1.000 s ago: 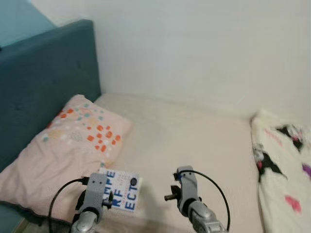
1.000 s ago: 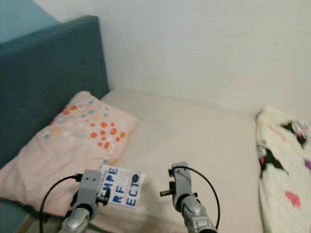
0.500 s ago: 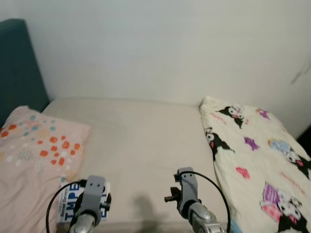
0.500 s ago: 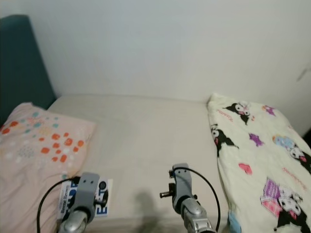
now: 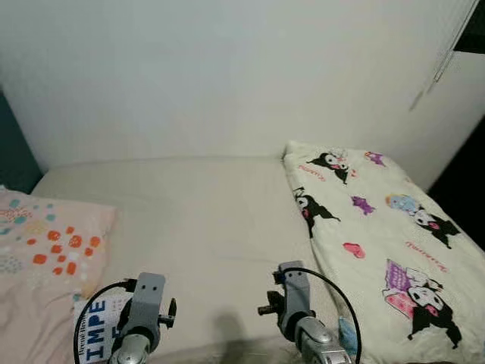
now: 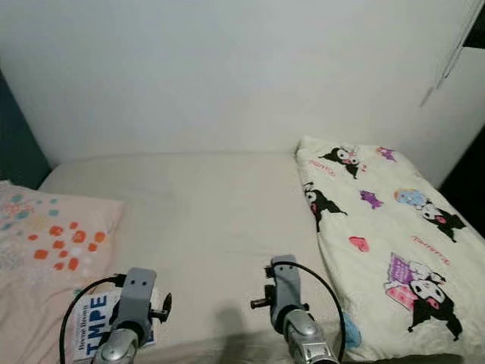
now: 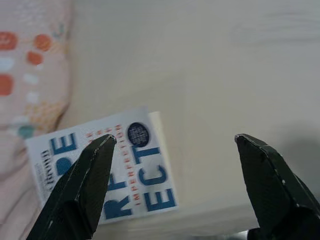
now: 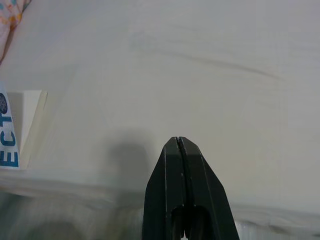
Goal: Clean up the room
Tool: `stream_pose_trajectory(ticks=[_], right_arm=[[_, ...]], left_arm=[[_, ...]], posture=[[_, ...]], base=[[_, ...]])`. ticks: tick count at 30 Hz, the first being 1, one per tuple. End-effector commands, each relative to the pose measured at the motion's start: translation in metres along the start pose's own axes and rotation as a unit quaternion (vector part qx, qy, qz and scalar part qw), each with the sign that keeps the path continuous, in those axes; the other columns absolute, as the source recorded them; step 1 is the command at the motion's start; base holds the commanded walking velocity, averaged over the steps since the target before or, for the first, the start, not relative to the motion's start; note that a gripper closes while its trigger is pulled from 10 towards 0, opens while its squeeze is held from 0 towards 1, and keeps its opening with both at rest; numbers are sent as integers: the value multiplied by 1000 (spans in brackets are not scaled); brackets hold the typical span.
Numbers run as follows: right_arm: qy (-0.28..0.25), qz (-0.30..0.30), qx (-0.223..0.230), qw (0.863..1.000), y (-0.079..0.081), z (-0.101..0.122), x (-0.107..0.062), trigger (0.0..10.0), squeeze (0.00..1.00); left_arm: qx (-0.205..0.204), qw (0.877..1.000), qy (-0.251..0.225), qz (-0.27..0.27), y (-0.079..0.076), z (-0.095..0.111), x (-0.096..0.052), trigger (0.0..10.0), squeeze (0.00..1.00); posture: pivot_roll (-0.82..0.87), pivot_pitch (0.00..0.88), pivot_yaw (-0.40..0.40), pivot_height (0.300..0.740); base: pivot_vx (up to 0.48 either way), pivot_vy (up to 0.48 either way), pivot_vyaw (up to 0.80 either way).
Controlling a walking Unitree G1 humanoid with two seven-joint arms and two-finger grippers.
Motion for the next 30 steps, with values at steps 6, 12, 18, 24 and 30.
stream_pose_trajectory(ticks=[6,12,18,24,30], right_arm=[[9,-1,-18,1000,-2,-4,-1,10000,0],[20,-20,-24,999,-9,-11,-3,10000,0],[68,-33,-68,995,-15,-33,-9,10000,0],[106,-60,-53,991,-24,-50,-15,10000,0],[165,-97,-30,981,-39,-74,-28,10000,0]], left_arm=[[-2,1000,16,1,0,-7,-1,10000,0],[-3,1000,20,-1,-2,-9,-1,10000,0],[-8,999,45,-26,-9,-25,-6,10000,0],[22,995,72,-60,-20,-34,-9,10000,0],[24,983,165,-75,-24,-60,-16,10000,0]], posture=[[21,59,-79,740],[20,46,-70,740],[19,31,-66,740],[18,18,-53,740],[13,12,-42,740]], base=[[0,0,533],[0,0,133],[0,0,0],[0,0,0],[0,0,0]])
Point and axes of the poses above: a point about 5 cm out from each wrist's last joint towards the gripper, its own x axis pointing out of the wrist towards the gripper, its own z axis along the axis of the wrist's last joint, y = z × x, the point moved 2 cm from there along x, pointing out of the wrist towards the gripper, and after that the axes turned 12 degrees about x, right-handed, at the moved point
